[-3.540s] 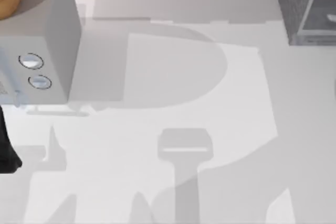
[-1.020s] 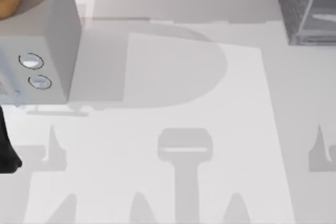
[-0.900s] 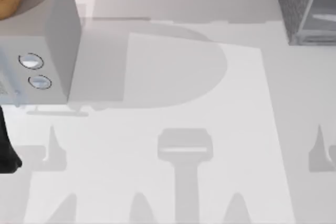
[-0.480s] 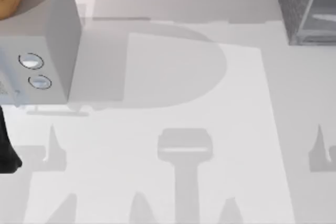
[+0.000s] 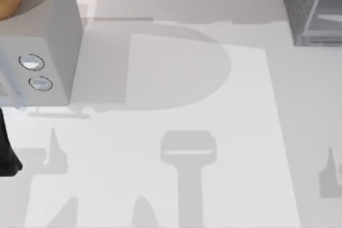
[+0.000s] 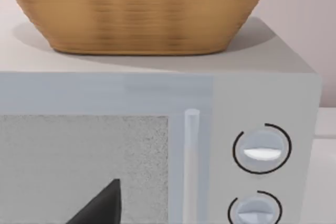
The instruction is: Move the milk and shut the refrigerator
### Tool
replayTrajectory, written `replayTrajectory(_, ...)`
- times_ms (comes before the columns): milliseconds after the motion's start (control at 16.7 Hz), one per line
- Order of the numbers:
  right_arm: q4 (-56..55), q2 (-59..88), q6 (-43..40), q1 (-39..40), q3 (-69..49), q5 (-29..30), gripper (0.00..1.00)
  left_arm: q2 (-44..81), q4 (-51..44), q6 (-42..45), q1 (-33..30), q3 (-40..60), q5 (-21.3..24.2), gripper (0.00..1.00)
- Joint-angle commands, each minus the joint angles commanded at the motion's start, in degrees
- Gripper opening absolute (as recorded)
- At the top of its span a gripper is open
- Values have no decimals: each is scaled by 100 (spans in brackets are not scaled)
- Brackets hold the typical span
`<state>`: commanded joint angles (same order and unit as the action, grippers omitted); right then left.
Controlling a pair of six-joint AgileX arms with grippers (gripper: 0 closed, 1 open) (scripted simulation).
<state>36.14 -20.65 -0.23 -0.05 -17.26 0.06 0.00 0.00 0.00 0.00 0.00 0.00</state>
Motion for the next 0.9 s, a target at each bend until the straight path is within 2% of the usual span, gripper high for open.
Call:
replayTrajectory(300, 2547, -1332, -27, 2, -1089, 1, 100, 0, 0, 0, 0, 0, 0, 100)
replayTrajectory(540, 4113, -2150, -39, -2, -1760, 7, 100, 0, 0, 0, 0, 0, 0, 100)
replayTrajectory(720, 4707, -2486, -44, -5, -2037, 11, 100, 0, 0, 0, 0, 0, 0, 100)
replayTrajectory(900, 4804, -2544, -45, -6, -2084, 12, 100, 0, 0, 0, 0, 0, 0, 100)
